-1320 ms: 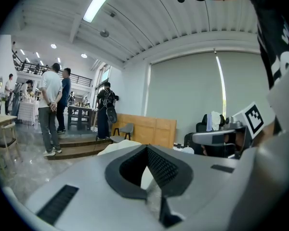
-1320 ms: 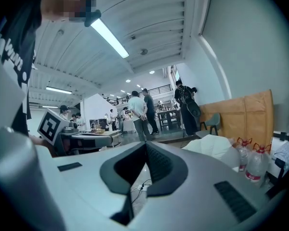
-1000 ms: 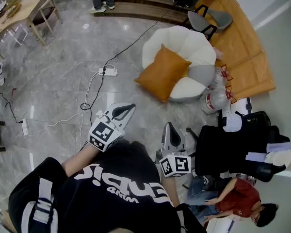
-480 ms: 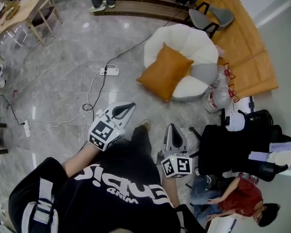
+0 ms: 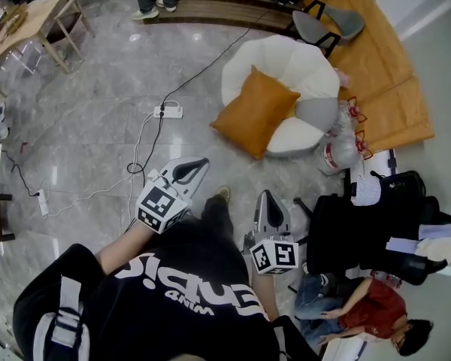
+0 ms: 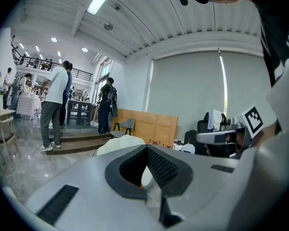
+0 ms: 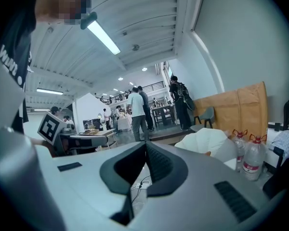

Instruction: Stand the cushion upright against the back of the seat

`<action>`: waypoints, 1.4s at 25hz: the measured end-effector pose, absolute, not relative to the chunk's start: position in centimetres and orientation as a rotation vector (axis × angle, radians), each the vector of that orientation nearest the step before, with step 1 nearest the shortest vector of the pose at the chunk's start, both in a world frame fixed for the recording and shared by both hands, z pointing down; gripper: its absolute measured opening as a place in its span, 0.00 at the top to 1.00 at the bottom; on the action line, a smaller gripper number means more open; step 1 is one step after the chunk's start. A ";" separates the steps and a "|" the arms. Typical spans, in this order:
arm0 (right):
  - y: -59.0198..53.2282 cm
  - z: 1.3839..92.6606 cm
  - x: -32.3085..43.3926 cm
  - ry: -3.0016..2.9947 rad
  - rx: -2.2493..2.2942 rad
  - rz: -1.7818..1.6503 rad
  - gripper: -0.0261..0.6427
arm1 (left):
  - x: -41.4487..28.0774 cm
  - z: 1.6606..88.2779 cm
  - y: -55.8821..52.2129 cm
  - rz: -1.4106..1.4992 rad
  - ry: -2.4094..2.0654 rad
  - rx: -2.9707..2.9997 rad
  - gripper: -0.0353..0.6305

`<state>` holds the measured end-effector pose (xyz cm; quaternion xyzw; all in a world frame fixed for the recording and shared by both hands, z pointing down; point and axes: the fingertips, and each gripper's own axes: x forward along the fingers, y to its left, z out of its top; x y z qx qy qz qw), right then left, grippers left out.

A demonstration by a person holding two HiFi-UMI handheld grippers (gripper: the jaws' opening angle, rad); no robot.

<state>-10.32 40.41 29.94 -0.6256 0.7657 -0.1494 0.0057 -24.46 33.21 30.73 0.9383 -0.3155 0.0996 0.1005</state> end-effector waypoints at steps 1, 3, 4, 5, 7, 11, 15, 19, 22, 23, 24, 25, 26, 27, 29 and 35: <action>40.1 29.9 -10.1 2.397 -1.958 -0.472 0.93 | -24.0 30.6 33.0 0.295 -0.923 2.771 0.94; 39.4 29.7 -9.8 2.398 -1.955 -0.470 0.93 | -23.1 30.0 32.3 0.290 -0.905 2.772 0.94; 39.0 29.5 -9.5 2.398 -1.955 -0.467 0.93 | -22.7 29.8 31.9 0.287 -0.900 2.775 0.94; 38.7 29.3 -9.2 2.399 -1.956 -0.462 0.93 | -22.3 29.7 31.4 0.287 -0.896 2.777 0.94; 38.0 29.1 -8.3 2.398 -1.964 -0.456 0.93 | -21.4 29.5 30.5 0.282 -0.894 2.781 0.94; 36.7 29.4 -6.0 2.380 -1.994 -0.458 0.93 | -19.2 28.8 28.6 0.260 -0.894 2.796 0.94; 35.0 29.8 -4.5 2.391 -1.991 -0.468 0.93 | -17.6 29.4 26.8 0.281 -0.890 2.785 0.94; 31.9 29.5 -3.0 2.408 -1.959 -0.453 0.93 | -15.5 29.8 24.1 0.272 -0.881 2.800 0.94; 29.7 29.0 -1.4 2.427 -1.947 -0.431 0.93 | -13.8 29.5 21.8 0.262 -0.887 2.807 0.94; 29.1 28.8 -0.9 2.432 -1.946 -0.422 0.93 | -13.3 29.3 21.2 0.258 -0.891 2.810 0.94; 28.6 28.7 -0.3 2.435 -1.947 -0.415 0.93 | -12.9 29.2 20.6 0.254 -0.896 2.813 0.94; 28.2 28.6 0.2 2.436 -1.948 -0.412 0.93 | -12.6 29.0 20.1 0.252 -0.901 2.814 0.94; 27.8 28.6 0.7 2.434 -1.949 -0.412 0.93 | -12.2 29.0 19.6 0.251 -0.907 2.813 0.94; 27.5 28.7 1.3 2.430 -1.950 -0.415 0.93 | -11.8 28.9 19.2 0.251 -0.912 2.811 0.94; 27.1 28.9 2.2 2.432 -1.946 -0.428 0.93 | -11.1 28.9 18.5 0.247 -0.923 2.802 0.94; 25.8 29.6 3.9 2.471 -1.911 -0.445 0.93 | -9.5 28.9 17.2 0.247 -0.966 2.791 0.94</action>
